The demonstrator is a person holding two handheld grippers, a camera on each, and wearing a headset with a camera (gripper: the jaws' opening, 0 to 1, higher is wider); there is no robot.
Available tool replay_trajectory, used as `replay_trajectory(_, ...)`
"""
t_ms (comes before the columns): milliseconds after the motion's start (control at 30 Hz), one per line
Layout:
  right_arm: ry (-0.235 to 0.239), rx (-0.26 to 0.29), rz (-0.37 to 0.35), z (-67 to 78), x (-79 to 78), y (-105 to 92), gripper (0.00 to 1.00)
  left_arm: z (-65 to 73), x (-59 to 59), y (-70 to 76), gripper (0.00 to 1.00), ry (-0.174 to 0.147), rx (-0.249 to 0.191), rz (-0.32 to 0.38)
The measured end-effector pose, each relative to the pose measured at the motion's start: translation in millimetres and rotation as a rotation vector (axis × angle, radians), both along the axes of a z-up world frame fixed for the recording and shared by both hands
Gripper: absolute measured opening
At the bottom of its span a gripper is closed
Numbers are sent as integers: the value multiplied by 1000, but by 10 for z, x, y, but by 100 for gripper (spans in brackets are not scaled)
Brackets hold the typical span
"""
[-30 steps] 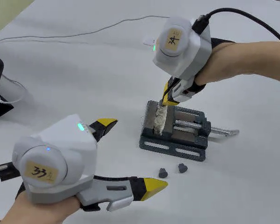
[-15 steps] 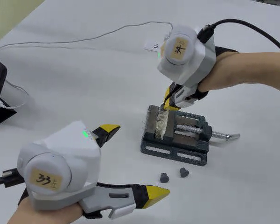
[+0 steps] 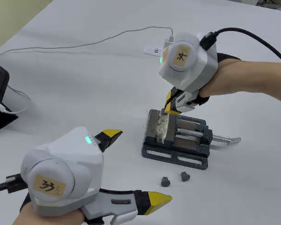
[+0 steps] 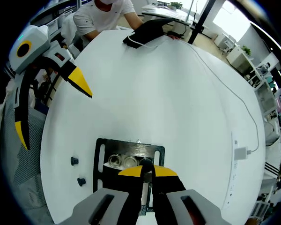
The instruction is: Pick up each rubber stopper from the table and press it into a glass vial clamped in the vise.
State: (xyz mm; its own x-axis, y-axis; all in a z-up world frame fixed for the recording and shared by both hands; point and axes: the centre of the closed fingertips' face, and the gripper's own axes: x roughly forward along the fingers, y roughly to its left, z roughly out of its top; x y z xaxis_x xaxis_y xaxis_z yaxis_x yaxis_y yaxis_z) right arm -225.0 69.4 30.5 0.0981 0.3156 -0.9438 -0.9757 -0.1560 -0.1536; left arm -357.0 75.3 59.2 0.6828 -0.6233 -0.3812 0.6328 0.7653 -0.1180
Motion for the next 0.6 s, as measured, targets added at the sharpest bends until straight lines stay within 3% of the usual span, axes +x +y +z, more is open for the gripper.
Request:
replay_trajectory(100, 9, 16, -17, 46, 5, -8, 15, -6, -5, 13, 92, 1, 4, 0)
replay_trajectory(200, 46, 44, -43, 74, -35, -23, 18, -6, -6, 20, 92, 0, 5, 0)
replay_trajectory(300, 74, 51, -53, 40, -89, -72, 29, -12, -2, 26, 92, 0, 8, -2)
replay_trajectory(600, 120, 115, -104, 56, -257, -173, 42, -3, 4, 46, 92, -5, 14, -4)
